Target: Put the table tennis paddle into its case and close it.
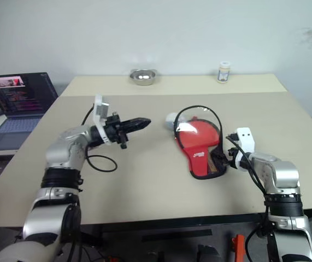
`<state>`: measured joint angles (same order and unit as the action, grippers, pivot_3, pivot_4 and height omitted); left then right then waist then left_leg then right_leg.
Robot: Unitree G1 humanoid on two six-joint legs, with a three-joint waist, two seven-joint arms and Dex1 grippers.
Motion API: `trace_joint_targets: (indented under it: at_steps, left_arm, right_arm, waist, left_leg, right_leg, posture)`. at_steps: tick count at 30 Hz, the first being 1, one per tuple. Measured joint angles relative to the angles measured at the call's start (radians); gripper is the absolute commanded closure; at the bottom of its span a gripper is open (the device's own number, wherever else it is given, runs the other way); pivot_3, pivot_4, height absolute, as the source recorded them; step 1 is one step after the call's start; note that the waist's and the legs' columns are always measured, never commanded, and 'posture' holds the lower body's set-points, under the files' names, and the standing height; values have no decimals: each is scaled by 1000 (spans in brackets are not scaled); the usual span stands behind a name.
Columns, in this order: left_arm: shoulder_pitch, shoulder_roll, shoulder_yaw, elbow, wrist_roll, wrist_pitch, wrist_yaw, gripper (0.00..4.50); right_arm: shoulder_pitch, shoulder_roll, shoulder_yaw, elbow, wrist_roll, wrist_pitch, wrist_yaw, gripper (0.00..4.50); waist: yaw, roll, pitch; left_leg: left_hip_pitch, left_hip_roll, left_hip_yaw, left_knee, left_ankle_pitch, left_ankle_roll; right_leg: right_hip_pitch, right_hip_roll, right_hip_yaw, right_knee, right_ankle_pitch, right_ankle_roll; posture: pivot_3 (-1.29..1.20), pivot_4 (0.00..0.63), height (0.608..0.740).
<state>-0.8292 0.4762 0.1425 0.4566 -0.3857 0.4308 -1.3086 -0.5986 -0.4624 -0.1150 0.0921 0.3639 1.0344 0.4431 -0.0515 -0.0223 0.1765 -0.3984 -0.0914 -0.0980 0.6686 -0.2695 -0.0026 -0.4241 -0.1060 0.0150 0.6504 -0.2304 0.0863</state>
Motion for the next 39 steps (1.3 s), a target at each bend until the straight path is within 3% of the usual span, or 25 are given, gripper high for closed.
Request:
trace_joint_targets:
  at_steps: [10, 13, 21, 24, 31, 35, 39]
  left_arm:
    - [18, 60, -73, -64, -17, 19, -98, 4458]
    - [18, 60, -77, -66, -23, 19, -98, 4500]
    - [38, 93, -88, -107, -29, 19, -98, 4500]
    - [51, 102, -88, -110, -31, 20, -98, 4500]
    - [65, 116, -101, -111, -31, 16, -101, 4500]
    - [81, 125, -116, -111, -30, 2, -118, 4500]
    - [111, 164, -117, -137, -35, 4, -129, 4500]
  right_arm:
    - [-147, -13, 65, 272, -58, -109, 80, 332]
    - [-183, -36, 94, 341, -78, -135, 120, 925]
    - [-145, -94, 182, 277, -89, -125, 262, 3693]
    - [-126, -100, 188, 244, -90, -111, 275, 4470]
    - [-146, -28, 185, 303, -129, -163, 230, 4470]
    - [-166, -1, 175, 353, -144, -182, 223, 4470]
    - [-165, 12, 165, 298, -114, -104, 236, 4470]
  waist:
    - [0, 0, 0]
    - [1, 0, 0]
    - [1, 0, 0]
    - [3, 0, 0]
    - [-9, -5, -4]
    - [-13, -5, -4]
    - [-13, -5, -3]
  left_leg:
    - [0, 0, 0, 1, 0, 0]
    - [0, 0, -1, 2, 0, 0]
    - [0, 0, -1, 2, 0, 0]
    - [0, 0, -1, 3, 0, 0]
    - [5, 1, 0, 3, 0, 0]
    - [18, 6, 2, 1, -2, 3]
    - [18, 15, 2, 0, -2, 2]
  right_leg:
    - [1, 0, 0, 0, 0, 0]
    - [1, 0, -1, 0, 0, 0]
    - [2, 0, -1, -1, 0, 0]
    - [2, 0, -1, 0, 0, 0]
    - [5, 1, 0, 1, 1, -1]
    - [17, 6, 1, -1, 4, -3]
    - [16, 14, 1, -2, 6, -7]
  posture:
    - [0, 150, 740]
    - [0, 150, 740]
    - [0, 150, 740]
    - [0, 150, 740]
    - [0, 150, 740]
    - [0, 150, 740]
    - [0, 150, 740]
